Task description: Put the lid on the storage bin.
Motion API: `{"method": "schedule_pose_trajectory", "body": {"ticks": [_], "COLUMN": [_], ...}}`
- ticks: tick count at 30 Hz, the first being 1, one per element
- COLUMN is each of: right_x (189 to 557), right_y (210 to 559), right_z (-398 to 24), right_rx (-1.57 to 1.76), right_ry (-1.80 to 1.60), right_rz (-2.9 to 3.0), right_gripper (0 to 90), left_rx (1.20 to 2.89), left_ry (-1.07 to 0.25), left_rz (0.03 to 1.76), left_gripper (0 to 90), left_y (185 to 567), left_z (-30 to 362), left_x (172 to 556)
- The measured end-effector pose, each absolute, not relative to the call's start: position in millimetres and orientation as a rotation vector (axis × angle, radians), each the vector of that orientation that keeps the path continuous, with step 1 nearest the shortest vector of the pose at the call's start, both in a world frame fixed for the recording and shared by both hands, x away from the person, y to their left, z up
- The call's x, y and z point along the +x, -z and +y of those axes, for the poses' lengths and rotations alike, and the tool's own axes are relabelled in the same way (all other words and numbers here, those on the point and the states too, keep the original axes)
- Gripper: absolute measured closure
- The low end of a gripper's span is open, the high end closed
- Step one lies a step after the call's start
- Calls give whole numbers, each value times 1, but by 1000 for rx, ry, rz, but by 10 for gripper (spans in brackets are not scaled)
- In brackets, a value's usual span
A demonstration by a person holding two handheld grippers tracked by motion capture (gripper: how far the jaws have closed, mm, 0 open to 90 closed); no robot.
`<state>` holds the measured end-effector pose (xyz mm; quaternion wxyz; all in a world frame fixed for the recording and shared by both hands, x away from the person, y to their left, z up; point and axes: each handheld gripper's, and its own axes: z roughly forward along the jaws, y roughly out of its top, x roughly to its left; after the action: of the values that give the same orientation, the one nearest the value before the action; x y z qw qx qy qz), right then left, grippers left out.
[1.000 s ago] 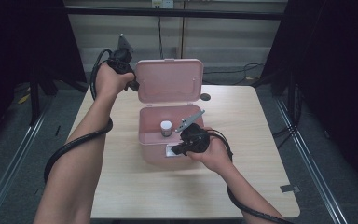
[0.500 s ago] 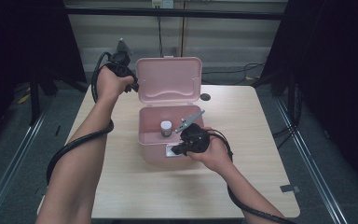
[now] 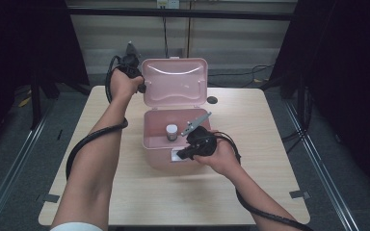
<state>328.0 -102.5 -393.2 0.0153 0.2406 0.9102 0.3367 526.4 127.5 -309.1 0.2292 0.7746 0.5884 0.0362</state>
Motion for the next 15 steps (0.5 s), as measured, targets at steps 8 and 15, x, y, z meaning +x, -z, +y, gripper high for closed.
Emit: {"method": "schedule_pose_trajectory", "body": {"ticks": [8,15], "right_x": [326,325], "right_y": [393,393], "right_z": [-102,-101], "right_rx": [754,763], "right_ry": [-1041,-1028], "right_rz": [2824,2814], "right_gripper": [900,900], "left_rx": [2149,2153], "left_ry": [-137,-157], "left_rz": [1610,1589], "left_gripper": [873,869], "left_y": [301,297], "left_z": [124,124], "left_x": [513,499]}}
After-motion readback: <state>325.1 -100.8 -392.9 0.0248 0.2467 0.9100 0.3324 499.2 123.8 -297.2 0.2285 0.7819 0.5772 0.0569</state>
